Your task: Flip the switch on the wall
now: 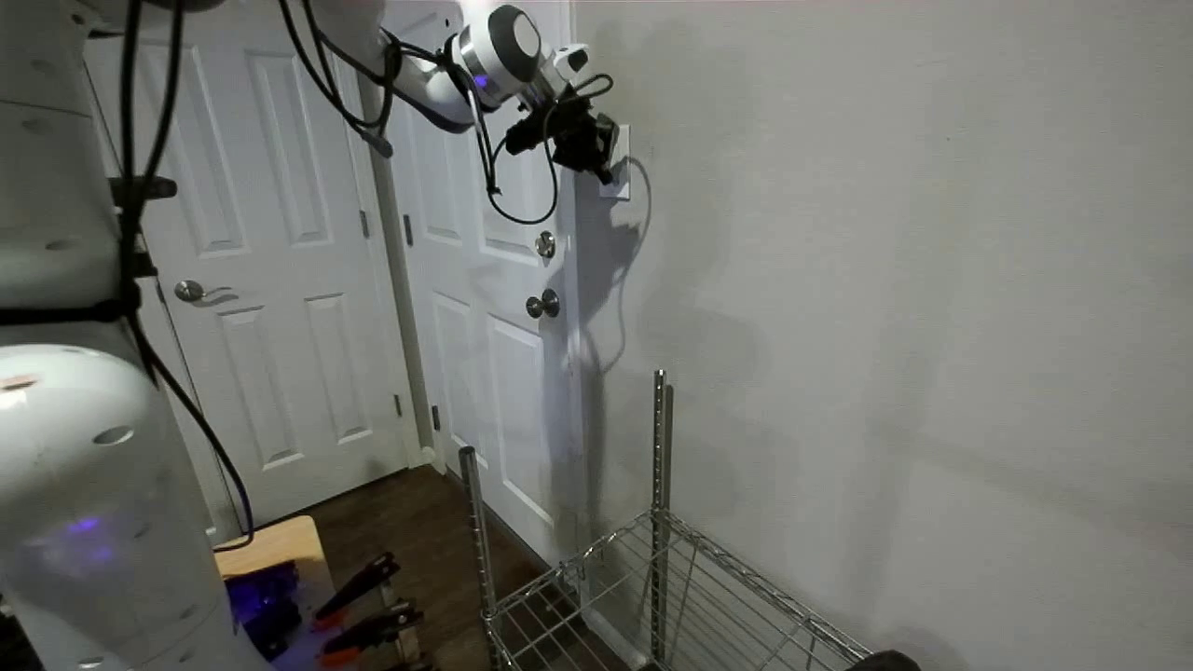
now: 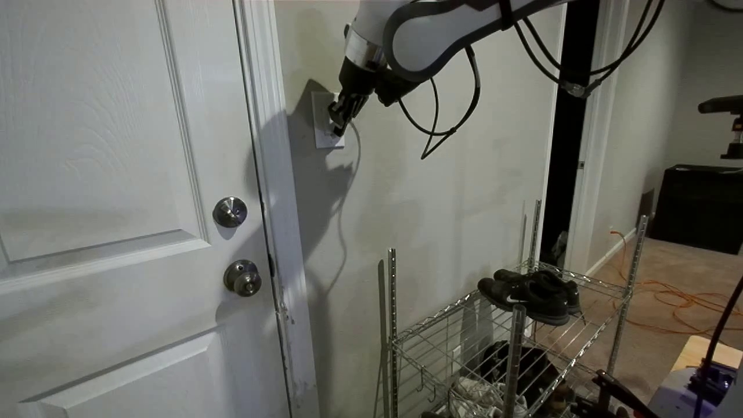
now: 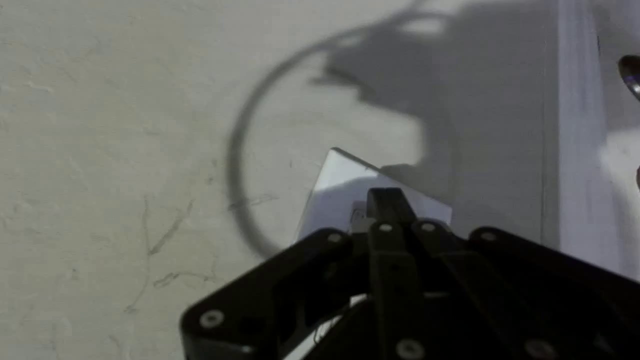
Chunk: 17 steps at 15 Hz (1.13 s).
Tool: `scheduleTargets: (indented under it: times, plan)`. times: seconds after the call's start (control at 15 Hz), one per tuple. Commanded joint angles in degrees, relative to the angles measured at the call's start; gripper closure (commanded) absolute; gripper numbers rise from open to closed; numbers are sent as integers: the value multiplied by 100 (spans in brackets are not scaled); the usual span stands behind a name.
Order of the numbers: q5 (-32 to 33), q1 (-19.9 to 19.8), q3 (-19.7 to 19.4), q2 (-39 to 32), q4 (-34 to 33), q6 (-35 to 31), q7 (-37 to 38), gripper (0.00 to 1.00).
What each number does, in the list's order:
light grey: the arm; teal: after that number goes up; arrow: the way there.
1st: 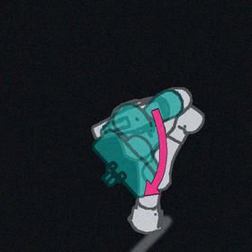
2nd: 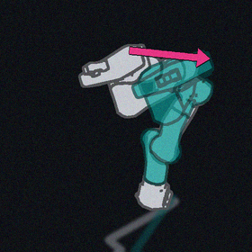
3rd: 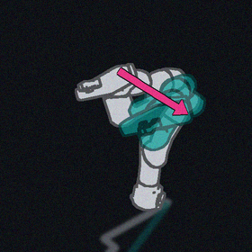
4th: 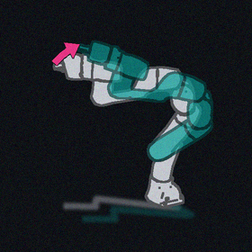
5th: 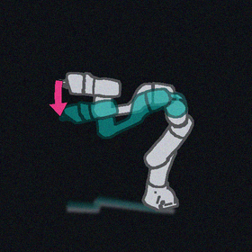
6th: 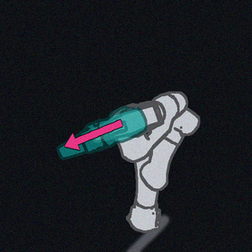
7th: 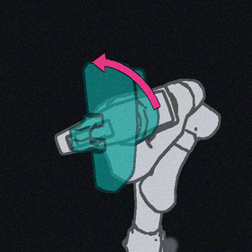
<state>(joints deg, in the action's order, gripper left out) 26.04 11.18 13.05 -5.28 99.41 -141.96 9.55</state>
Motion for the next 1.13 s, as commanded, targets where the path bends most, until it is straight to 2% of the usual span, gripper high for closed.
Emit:
scheduleTargets:
  times: [0.0, 0.4, 0.73, 1.07]
  plan:
    - [303, 206, -172, -263, -374, 122, 324, 100]
    - [353, 349, -300, -206, -381, 328, 613, 100]
    - [-151, 277, -281, 343, 137, 468, 613, 100]
    - [-1098, 240, -164, 739, 463, 801, 374, 100]
